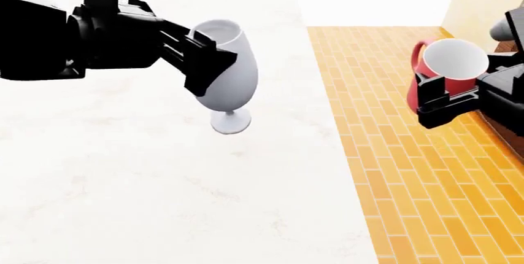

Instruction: Pick the mug and wine glass and place them in the sink. Then turn on the water.

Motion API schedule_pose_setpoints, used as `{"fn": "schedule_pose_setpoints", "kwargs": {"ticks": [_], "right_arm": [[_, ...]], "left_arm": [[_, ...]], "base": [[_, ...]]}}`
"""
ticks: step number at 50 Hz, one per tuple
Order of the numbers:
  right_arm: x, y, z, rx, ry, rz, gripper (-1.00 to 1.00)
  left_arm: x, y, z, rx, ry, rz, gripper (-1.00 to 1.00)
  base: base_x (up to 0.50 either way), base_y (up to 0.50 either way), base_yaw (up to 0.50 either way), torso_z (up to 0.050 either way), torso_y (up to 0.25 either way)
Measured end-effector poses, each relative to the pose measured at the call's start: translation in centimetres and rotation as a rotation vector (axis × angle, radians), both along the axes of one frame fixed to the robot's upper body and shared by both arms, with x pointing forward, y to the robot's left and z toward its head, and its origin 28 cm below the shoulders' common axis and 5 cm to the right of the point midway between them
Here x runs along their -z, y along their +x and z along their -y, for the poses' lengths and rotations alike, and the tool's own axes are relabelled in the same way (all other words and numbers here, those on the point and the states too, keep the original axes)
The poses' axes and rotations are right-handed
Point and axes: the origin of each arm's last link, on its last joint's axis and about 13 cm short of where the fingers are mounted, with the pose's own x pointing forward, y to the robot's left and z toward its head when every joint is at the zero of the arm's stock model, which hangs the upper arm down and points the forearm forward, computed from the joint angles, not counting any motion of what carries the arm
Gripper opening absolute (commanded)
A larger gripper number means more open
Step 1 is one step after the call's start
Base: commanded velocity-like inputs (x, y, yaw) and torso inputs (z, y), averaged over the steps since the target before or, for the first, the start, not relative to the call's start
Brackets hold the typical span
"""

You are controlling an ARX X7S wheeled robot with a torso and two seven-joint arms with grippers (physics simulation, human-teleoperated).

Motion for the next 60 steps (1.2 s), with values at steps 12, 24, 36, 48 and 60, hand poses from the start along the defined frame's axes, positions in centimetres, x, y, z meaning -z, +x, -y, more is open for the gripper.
{"fn": "schedule_pose_setpoints", "kwargs": {"ticks": [12,24,36,48,60], "right_arm": [[0.4,0.2,-0.4,-0.022,-0.005,-0.022,-1.0],[0.5,0.4,-0.8,-0.033,-0.004,-0.026,-1.0],[0.7,0.5,-1.1,-0.04,-0.002,-0.028,-1.0],[0.8,0.4,-1.0,-0.048,-0.001,-0.033,-1.0],[0.8,0.3,-0.9,-0.036,-0.005,-0.031,-1.0]], "left_arm": [[-0.2,-1.5,-0.9,-0.003,0.018,0.003,-1.0],[-0.1,-2.4,-1.6,-0.009,0.026,0.005,-1.0],[0.2,-2.7,-1.9,-0.016,0.028,0.007,-1.0],[0.2,-2.9,-1.9,-0.007,0.028,0.004,-1.0],[0.2,-2.9,-1.8,0.002,0.024,0.004,-1.0]], "base": [[0.0,0.0,0.0,0.001,0.002],[0.0,0.0,0.0,0.0,0.001],[-0.45,0.02,0.0,0.001,0.001],[-0.4,0.02,0.0,0.0,0.0],[0.0,0.2,0.0,0.001,0.0]]}}
